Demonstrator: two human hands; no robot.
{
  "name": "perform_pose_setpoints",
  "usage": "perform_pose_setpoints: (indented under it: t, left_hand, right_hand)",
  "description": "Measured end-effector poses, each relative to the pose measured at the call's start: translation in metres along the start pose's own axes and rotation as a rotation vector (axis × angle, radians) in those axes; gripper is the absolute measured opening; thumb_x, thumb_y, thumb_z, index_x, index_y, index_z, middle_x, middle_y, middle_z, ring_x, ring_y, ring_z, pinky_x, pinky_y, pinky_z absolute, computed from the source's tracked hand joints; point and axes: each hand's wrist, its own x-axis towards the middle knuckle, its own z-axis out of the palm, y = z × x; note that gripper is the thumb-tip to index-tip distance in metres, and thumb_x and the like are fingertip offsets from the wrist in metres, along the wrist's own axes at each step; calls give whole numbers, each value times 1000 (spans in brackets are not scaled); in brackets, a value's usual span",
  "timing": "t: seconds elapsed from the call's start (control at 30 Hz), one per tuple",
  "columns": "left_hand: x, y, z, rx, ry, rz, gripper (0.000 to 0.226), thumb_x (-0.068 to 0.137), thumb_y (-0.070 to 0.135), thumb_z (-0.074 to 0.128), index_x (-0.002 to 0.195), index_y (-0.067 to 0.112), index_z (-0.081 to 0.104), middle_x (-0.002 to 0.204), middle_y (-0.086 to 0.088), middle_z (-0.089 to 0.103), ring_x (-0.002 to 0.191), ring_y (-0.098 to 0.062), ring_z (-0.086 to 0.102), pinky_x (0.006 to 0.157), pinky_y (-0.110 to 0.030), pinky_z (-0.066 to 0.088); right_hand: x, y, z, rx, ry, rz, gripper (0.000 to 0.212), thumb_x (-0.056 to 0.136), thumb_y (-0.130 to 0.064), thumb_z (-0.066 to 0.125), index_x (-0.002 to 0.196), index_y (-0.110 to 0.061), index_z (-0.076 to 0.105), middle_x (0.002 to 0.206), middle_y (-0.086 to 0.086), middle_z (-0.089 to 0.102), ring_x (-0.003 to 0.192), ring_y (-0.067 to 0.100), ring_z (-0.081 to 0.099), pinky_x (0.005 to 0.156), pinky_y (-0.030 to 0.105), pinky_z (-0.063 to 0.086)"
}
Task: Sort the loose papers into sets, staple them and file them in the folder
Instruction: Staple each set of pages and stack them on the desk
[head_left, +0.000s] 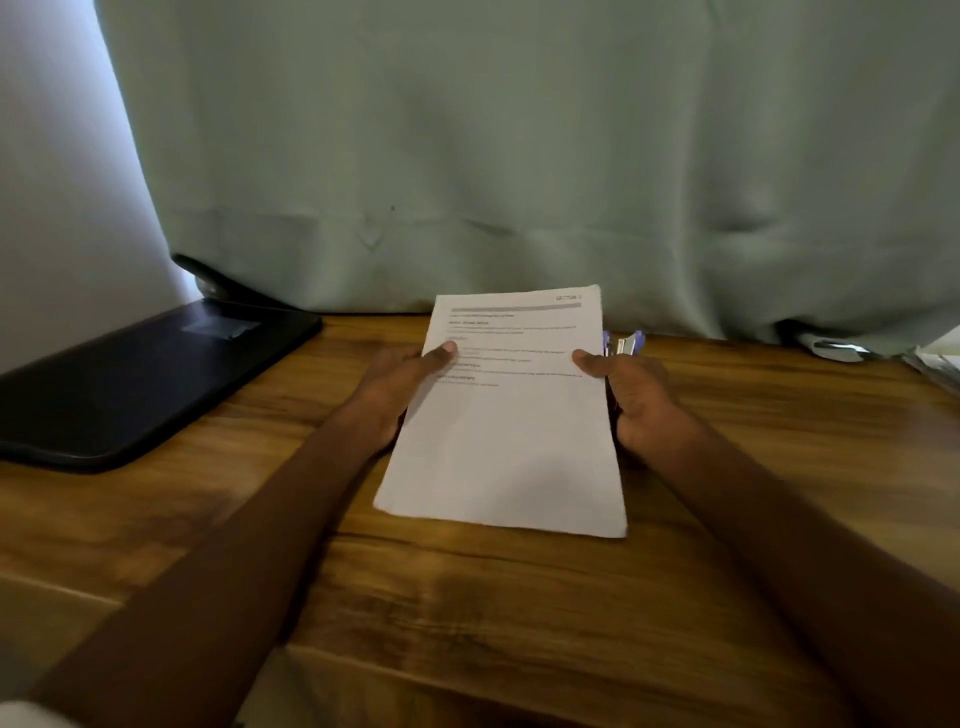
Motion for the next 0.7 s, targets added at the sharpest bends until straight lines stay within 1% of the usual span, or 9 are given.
perform_pose_setpoints:
  t: [0.1,0.17,0.23,0.3,0.4,0.47,0.53,0.63,0.7]
  left_hand:
    - [-20,-4,-29,175,-73,-22,35,87,27,82,119,19,69,107,-3,79,95,-26,78,77,-42,64]
    - [-34,-8,-50,254,-17,-4,31,87,26,82,116,22,71,104,1,80,91,-23,78,78,-41,63]
    - [-47,-10,-69,304,90,50,24,87,26,81,110,23,73,98,6,80,83,-16,78,69,-32,62]
    - [-56,-11,-84,324,185,100,19,87,25,81,104,25,73,91,15,78,75,-5,75,55,-17,55]
    - [-67,-8,-107,424,280,134,22,89,26,80,109,27,72,91,19,75,75,-1,71,55,-10,49]
    - [-67,-4,-117,558,325,157,35,91,25,78,125,21,69,108,17,69,89,-5,68,70,-14,48]
    - [-68,1,-127,747,372,160,46,93,22,76,137,14,64,125,0,69,107,-17,66,87,-24,49]
    - [-66,6,-143,877,354,153,49,95,22,74,140,10,62,134,-10,67,118,-25,64,94,-32,48]
    - [-63,11,-155,956,319,134,49,95,23,74,139,7,62,132,-11,67,119,-27,63,90,-30,46]
  right_hand:
    - [-5,4,7,53,60,-2,32,88,-7,77,117,-6,66,103,11,76,89,29,75,63,34,61]
    - [-10,7,14,-26,17,38,21,90,-12,76,107,-9,65,83,3,73,67,18,68,55,27,54]
    - [-15,11,22,-141,-48,51,16,90,-11,73,100,-11,62,74,2,63,53,11,48,45,24,39]
    - [-22,15,30,-272,-81,5,15,87,-8,75,95,-12,63,86,8,62,59,13,44,45,25,35]
    - [-40,24,53,-472,-93,-70,23,84,-10,79,102,-14,66,91,9,67,64,15,52,49,28,41]
    - [-47,30,68,-537,-93,-109,31,82,-11,81,109,-13,65,95,10,70,69,18,58,55,32,46]
    - [-53,40,85,-587,-75,-159,32,81,-12,80,110,-11,66,98,12,70,79,23,65,65,38,55]
    - [-62,53,107,-758,-14,-265,13,88,-22,78,94,-22,66,103,10,71,91,28,68,86,47,59]
    - [-67,58,118,-882,3,-346,9,93,-27,72,88,-25,65,108,10,71,96,29,67,84,41,56]
